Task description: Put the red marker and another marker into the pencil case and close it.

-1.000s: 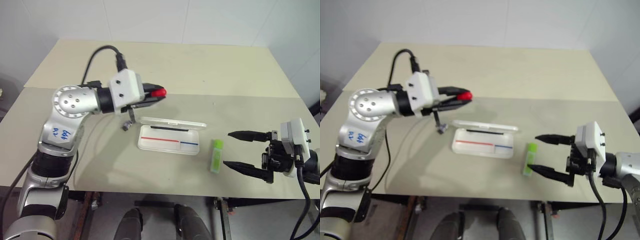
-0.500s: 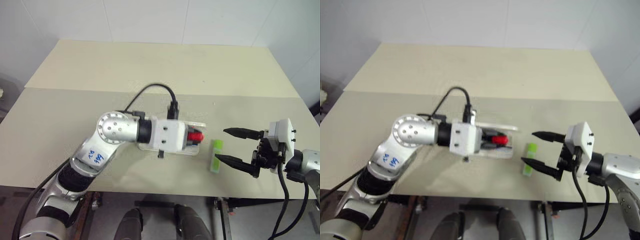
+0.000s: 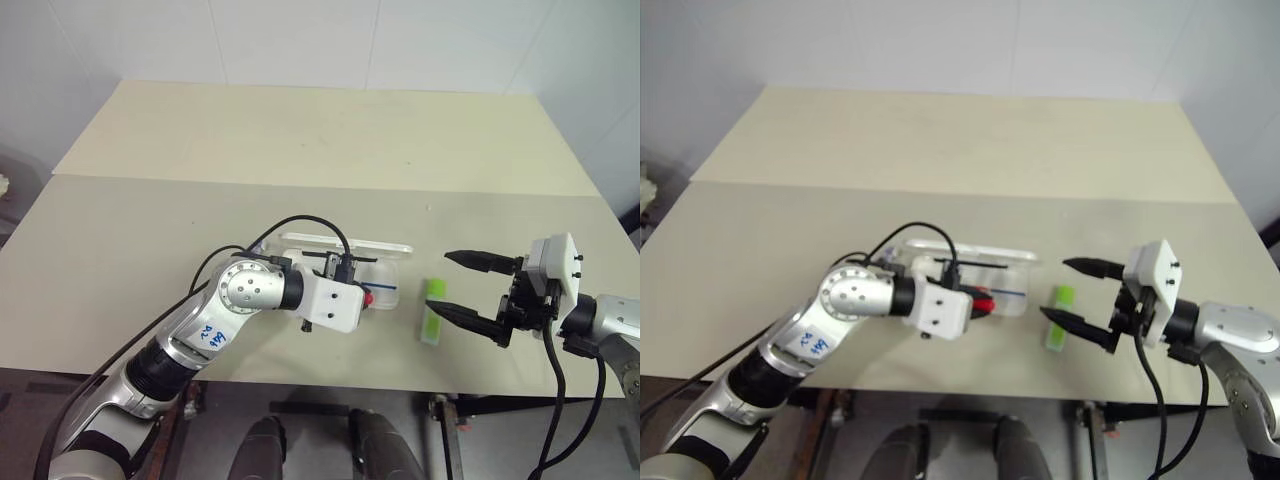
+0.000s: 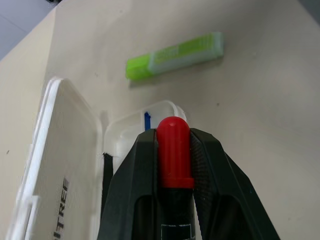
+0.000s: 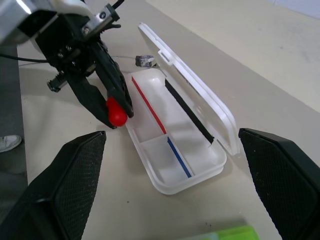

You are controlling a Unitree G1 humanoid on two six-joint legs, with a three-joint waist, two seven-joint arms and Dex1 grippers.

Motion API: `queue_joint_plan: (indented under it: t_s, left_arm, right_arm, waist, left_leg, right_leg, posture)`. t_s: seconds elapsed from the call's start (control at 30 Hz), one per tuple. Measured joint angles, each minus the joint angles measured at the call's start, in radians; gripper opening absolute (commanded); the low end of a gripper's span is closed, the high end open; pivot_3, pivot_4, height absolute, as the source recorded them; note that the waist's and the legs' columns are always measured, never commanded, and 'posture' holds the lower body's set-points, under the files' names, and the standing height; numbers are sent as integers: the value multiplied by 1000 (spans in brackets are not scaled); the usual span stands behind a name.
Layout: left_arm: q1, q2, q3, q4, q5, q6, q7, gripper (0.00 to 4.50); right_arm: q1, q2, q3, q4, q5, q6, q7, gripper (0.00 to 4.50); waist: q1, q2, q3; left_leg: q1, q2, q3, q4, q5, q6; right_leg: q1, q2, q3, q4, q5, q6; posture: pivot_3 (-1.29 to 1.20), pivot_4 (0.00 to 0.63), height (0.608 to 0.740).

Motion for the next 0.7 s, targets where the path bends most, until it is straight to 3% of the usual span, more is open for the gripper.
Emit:
queue_joint_plan:
  t_s: [0.7]
  left_arm:
    - [-2, -62, 11, 167, 168, -206, 105, 543]
  right_arm:
    - [-23, 7, 6, 3, -9, 0, -21, 4500]
  waist:
    - [0, 0, 0]
  left_leg:
    - [0, 0, 0, 1, 0, 0]
  right_leg:
    - [0, 0, 0, 2, 0, 1]
  posture:
    - [0, 150, 740]
